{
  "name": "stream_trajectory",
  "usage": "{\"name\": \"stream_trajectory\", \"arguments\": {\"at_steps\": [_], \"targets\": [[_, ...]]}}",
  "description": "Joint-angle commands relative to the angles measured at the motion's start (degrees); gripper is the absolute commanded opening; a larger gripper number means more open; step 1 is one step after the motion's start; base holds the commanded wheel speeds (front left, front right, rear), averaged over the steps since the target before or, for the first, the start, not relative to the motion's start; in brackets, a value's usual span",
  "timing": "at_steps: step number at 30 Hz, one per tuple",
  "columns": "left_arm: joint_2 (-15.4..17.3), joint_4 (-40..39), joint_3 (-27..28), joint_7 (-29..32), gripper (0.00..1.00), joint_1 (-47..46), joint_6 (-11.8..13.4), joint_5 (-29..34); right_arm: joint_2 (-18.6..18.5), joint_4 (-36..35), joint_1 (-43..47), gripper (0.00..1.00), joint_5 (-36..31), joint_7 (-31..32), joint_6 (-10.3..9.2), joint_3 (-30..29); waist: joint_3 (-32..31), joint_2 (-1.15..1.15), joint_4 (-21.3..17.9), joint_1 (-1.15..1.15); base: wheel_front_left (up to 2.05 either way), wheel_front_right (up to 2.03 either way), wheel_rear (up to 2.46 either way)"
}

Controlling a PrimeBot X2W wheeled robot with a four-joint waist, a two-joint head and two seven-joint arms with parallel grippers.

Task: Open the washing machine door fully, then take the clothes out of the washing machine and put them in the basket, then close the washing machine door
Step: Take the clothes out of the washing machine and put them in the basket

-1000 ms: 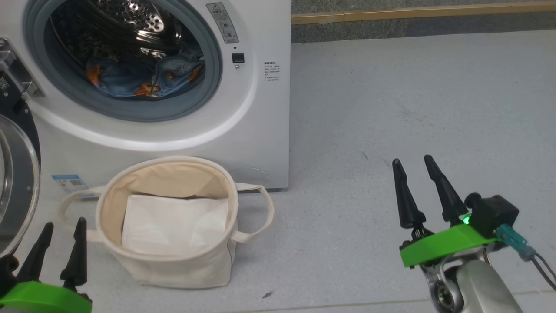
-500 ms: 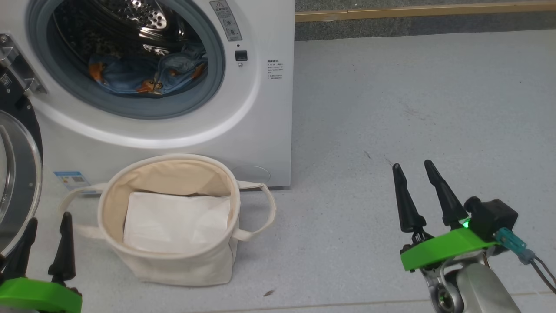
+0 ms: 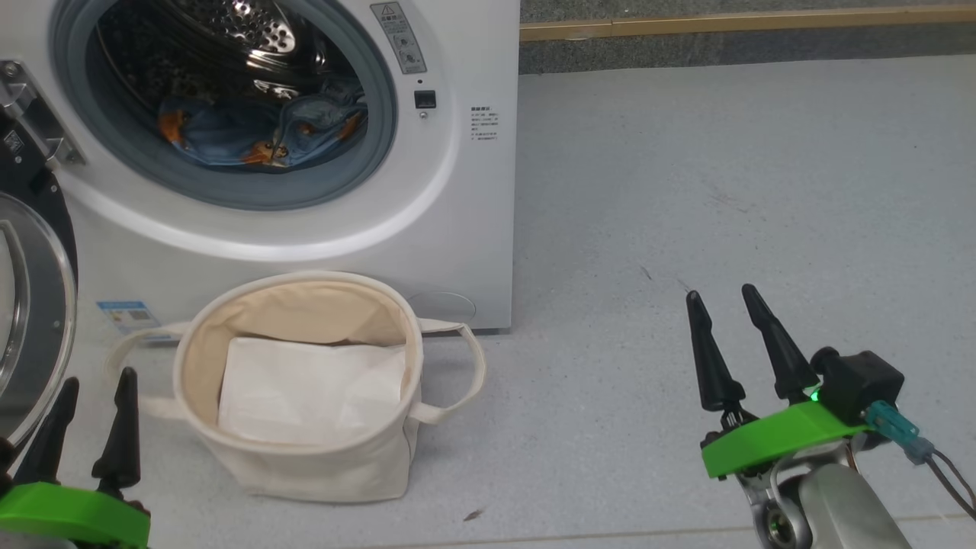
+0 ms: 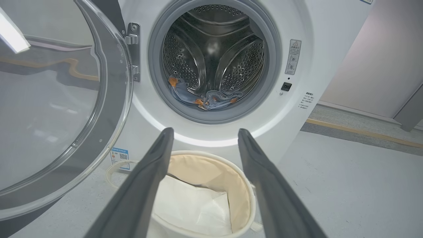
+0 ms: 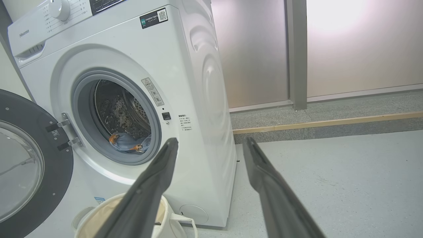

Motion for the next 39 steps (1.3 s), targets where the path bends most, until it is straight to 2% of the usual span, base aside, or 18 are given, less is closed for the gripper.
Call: {"name": "stream_trajectory", "arguments": {"at_steps": [1,23,30,35,39], "targets": [[2.9,-2.4,2.5,-0.1,1.00,-3.5,-0.3,-0.5,-0.2,-1.5,-1.3,1.00,0.1,-0.7,0.06,1.3,0.1,0.00,0.0,0.00,1.17,-0.62,-0.55],[3.0,-2.9,2.0,-0.7,1.00,-3.9,0.6,-1.3,-0.1,-1.3,-1.5,1.00,0.4,-0.7,0.06,1.4,1.3,0.00,0.1,0.00,1.89,-1.53,-0.36],[1.8,-1.4,1.9,-0.8,1.00,-4.3,0.7,-2.7,0.0,-1.8,-1.5,1.00,0.6,-0.7,0.06,1.5,1.4,0.00,0.5,0.00,0.73,-0.73,0.00],[2.2,0.1,0.2,-1.2,1.00,-4.9,1.8,-0.1,-0.1,-2.0,-1.6,1.00,0.6,-0.7,0.06,1.4,1.5,0.00,0.7,0.00,0.05,-0.05,0.00],[1.6,0.9,-0.3,-1.5,1.00,-5.4,1.3,-0.8,-0.1,-2.0,-1.6,1.00,0.7,-0.7,0.06,1.4,1.5,0.00,0.8,0.00,0.00,0.00,0.00]]}}
